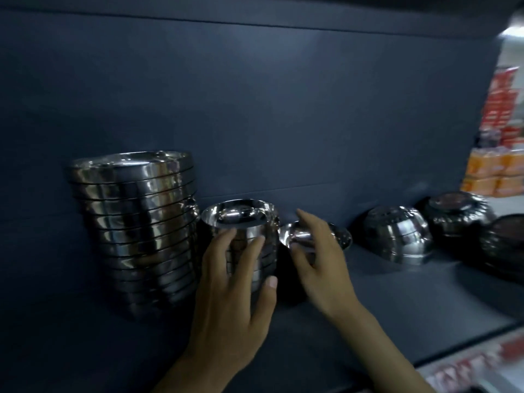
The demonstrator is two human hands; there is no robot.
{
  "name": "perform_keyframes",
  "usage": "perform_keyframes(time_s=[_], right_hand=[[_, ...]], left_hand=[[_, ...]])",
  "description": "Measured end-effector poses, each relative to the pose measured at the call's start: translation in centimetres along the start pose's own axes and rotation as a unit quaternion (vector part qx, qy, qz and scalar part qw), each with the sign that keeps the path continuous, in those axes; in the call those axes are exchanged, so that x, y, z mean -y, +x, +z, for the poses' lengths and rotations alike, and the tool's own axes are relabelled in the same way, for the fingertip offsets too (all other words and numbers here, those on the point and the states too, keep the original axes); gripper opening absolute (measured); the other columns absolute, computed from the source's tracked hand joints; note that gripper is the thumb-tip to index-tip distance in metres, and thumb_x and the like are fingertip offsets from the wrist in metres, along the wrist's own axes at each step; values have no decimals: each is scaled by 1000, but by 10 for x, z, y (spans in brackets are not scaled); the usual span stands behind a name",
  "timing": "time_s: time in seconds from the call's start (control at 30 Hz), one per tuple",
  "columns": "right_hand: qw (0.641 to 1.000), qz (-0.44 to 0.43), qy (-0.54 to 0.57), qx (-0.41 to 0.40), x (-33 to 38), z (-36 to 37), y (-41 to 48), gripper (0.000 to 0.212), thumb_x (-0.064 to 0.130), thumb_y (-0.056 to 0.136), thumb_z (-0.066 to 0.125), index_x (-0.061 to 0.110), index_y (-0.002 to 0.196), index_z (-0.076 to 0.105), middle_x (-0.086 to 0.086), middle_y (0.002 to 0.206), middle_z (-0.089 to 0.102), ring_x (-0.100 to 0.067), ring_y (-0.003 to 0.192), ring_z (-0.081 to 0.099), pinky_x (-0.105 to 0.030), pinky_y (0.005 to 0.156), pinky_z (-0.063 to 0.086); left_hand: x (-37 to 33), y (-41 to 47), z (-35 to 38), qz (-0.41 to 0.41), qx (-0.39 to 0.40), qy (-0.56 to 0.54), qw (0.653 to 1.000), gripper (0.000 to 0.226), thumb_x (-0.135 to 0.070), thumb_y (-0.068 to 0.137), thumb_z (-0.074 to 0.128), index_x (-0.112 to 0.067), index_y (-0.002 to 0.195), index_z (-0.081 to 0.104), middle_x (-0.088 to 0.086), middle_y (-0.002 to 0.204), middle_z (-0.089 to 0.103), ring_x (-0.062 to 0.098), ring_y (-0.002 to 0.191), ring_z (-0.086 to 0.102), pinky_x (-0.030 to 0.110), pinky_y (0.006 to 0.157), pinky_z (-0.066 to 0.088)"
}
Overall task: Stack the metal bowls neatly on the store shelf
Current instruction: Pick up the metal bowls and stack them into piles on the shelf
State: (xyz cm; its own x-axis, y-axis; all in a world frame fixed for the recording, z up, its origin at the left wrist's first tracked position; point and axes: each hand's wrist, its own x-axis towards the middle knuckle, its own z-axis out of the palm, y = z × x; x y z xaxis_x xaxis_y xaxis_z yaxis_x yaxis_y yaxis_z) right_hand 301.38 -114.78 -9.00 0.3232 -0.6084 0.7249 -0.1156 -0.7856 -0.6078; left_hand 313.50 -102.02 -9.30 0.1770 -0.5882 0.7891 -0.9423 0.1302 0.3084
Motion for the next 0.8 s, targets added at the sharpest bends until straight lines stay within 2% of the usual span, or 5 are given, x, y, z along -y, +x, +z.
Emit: perform_keyframes(time_s=[0.23,0.4,0.57,0.7,0.8], right_hand=[[970,46,-118,-208,-62,-95,-4,29,11,87,51,15,115,58,8,109,52,-26,102,57,-55,85,51],[940,160,-178,-243,-105,-143,-13,30,6,87,53,8,116,60,-6,108,52,-32,104,55,-28,90,38],[938,233,-178,-184,-125,-152,-3,38,5,85,62,2,123,56,-19,124,53,-28,115,47,-26,96,33],[943,251,-157,-149,-138,-157,6,49,13,83,56,4,131,52,-15,134,53,-31,125,49,-42,109,39],[944,268,-143,-129,-139,-158,10,58,7,90,52,2,146,38,-16,151,41,-30,141,37,-35,118,27]], left_hand=[[-62,19,32,-23,152,-183,971,39,-55,91,39,-47,128,43,-28,126,40,-6,118,45,15,97,40],[-104,40,101,-133,246,-283,917,44,-40,96,52,-39,137,38,-10,131,48,7,122,50,34,105,42],[-120,65,171,-184,264,-237,917,55,-20,93,52,-22,145,36,7,141,47,22,133,42,39,113,34],[-118,82,203,-240,260,-215,910,64,-15,89,51,-19,149,30,13,147,41,28,137,38,39,114,31],[-116,91,222,-274,247,-219,903,66,-13,89,50,-16,151,27,15,150,40,30,139,37,37,115,29]])
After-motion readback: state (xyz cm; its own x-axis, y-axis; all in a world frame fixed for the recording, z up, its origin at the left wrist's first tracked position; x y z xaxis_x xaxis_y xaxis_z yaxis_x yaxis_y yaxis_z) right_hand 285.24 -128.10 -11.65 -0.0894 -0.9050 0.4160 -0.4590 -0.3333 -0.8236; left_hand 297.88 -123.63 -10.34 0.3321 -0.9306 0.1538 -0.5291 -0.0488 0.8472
